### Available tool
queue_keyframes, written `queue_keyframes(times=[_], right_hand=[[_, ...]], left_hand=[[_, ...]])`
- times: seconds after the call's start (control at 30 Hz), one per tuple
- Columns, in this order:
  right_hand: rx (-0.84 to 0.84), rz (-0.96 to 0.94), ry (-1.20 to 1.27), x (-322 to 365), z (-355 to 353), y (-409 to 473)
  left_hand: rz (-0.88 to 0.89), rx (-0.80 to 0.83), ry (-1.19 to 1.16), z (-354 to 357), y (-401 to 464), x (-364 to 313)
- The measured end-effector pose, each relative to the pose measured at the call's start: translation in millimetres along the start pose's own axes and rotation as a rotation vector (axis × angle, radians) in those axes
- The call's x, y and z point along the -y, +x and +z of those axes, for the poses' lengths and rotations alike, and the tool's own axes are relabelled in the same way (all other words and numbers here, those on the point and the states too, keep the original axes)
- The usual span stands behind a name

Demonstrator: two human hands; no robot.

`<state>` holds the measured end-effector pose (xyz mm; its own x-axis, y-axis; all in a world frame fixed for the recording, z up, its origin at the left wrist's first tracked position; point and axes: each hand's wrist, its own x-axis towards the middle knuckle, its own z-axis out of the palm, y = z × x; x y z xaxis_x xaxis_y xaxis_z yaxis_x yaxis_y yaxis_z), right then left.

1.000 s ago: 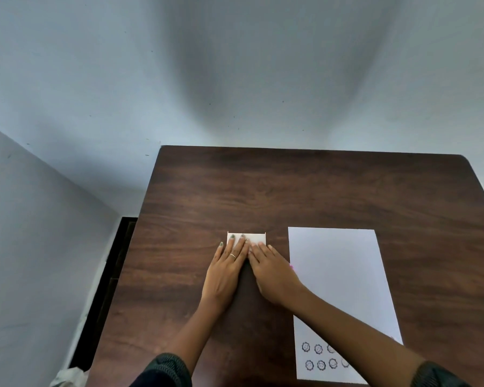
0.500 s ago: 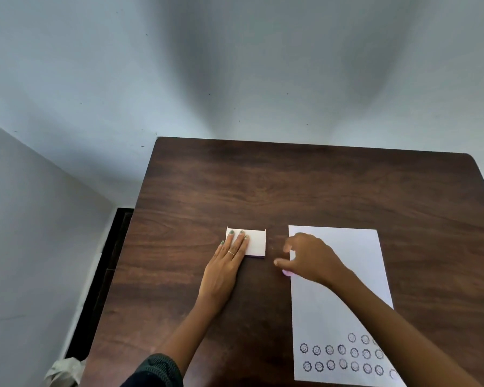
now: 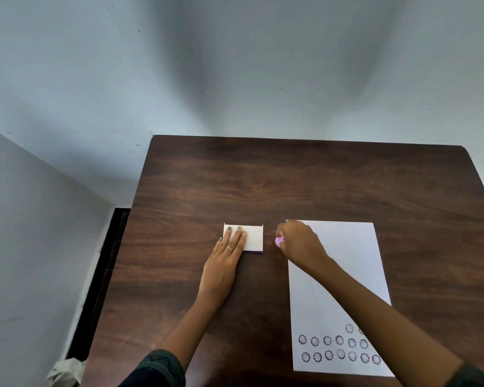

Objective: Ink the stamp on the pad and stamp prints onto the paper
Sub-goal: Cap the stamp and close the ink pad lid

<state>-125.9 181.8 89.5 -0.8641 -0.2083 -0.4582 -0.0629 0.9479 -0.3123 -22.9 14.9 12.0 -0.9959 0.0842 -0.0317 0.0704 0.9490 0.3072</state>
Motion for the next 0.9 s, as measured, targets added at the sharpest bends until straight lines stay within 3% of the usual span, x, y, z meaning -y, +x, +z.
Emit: queue_keyframes(times=[0.43, 0.63, 0.77, 0.9], right_hand=[[-0.105, -0.257, -0.093, 2.0, 6.5, 8.5], [-0.176, -0.166, 0.050, -42.6, -24.3, -3.4], [-0.016, -0.051, -0.138, -84.4, -19.6, -12.8], [0.068, -0.061, -0.237, -108.6, 8.7, -29.0]], left_hand=[[0.012, 0.002, 0.046, -0.8, 0.6, -1.5], [0.025, -0.009, 0.094, -0.1, 0.4, -3.7], [0.003, -0.027, 0.099, 3.5, -1.8, -5.7], [-0.044, -0.043, 0.081, 4.4, -7.4, -21.1]])
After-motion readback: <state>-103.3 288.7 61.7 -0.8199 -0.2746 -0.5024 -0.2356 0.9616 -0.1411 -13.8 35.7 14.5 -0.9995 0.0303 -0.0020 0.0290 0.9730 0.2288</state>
